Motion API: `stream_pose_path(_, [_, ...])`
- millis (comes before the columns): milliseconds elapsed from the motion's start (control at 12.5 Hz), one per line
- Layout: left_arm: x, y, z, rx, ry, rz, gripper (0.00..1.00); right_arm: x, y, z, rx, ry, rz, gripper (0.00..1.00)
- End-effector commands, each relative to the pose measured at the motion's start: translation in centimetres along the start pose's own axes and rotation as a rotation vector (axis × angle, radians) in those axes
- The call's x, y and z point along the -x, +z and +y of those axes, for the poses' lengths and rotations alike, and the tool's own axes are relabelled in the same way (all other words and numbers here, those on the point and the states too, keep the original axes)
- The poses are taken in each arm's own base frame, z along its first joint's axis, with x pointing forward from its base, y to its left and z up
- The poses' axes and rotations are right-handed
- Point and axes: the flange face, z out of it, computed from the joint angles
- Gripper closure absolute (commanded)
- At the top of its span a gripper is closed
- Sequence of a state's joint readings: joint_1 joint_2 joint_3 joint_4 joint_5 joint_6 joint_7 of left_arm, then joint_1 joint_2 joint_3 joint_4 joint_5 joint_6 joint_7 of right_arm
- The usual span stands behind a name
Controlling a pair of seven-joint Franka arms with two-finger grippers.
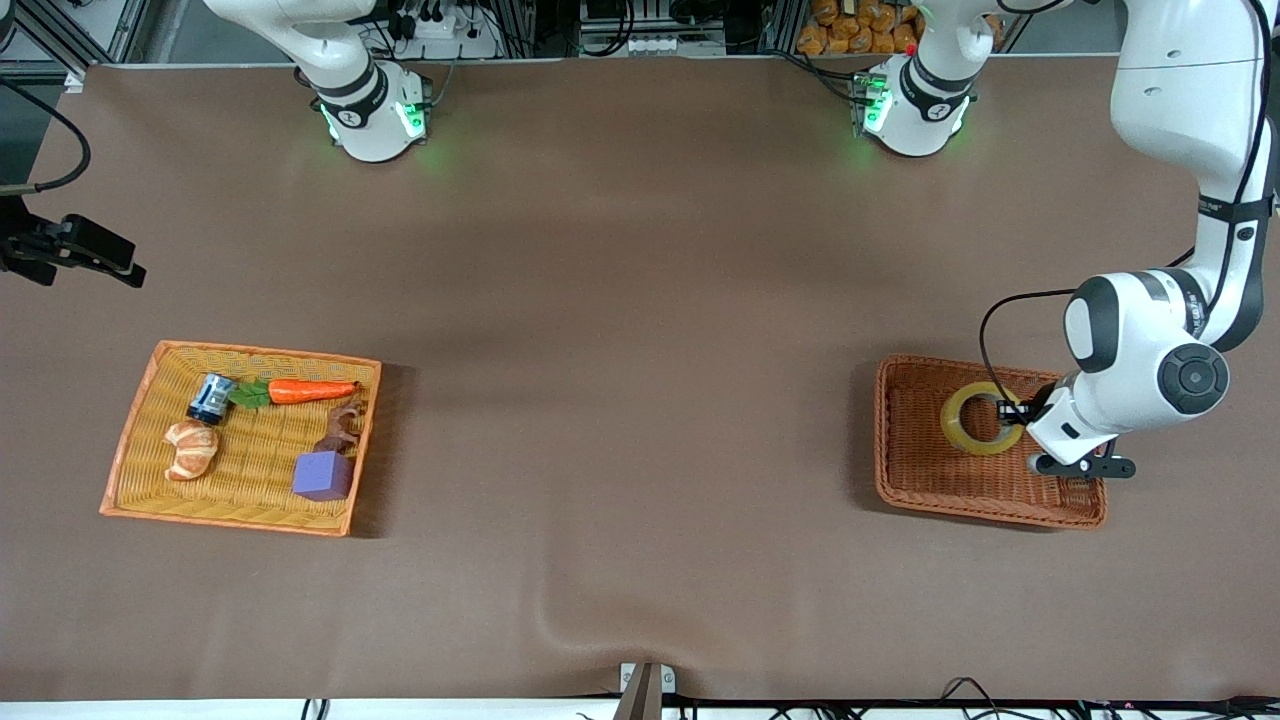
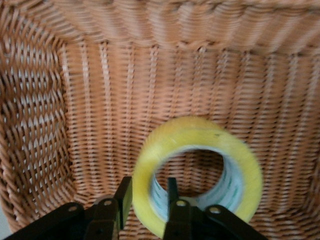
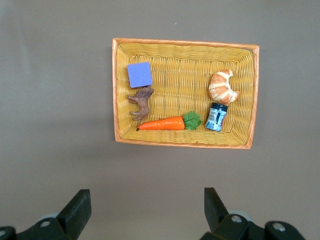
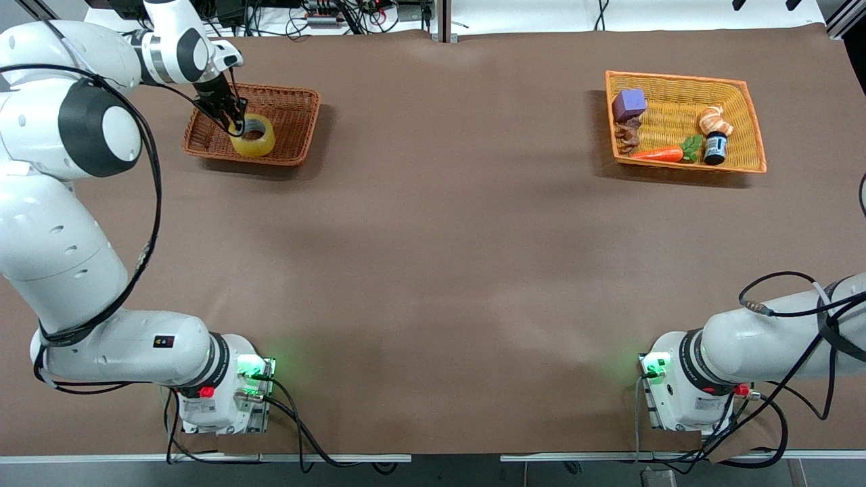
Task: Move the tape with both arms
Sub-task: 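Lower the tape into the brown basket and open the left gripper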
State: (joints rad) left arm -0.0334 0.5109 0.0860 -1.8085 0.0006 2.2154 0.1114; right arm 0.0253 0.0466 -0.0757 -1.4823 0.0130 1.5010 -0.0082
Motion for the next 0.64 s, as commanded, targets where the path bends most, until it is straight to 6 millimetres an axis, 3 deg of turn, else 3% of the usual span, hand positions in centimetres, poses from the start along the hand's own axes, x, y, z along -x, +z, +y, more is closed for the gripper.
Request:
stream_pose_path(0, [-0.2, -4.9, 0.4, 0.013, 0.019, 0.076, 0.0, 0.6, -0.6, 0.1, -0.017, 0.002, -0.006, 0.0])
stream_pose_path(160, [0.7, -13.1, 2.9, 0.021, 0.049, 0.144, 0.0, 0.6, -0.8, 0.3, -0.019, 0.007, -0.003, 0.0])
stream_pose_path(400, [1.8, -25.8, 3.8, 0.022, 0.057, 0.095, 0.0, 0.6, -0.9, 0.5, -0.018, 0.01, 0.001, 0.0])
stream_pose_path(480, [2.5, -28.3, 4.4, 0.026, 0.004, 0.065, 0.0, 0.6, -1.0, 0.4, -0.017, 0.007, 0.002, 0.0])
stream_pose_path(560, [3.3, -29.1, 4.6, 0.027, -0.06, 0.032, 0.0, 0.5, -0.8, 0.4, -0.017, 0.007, -0.001, 0.0])
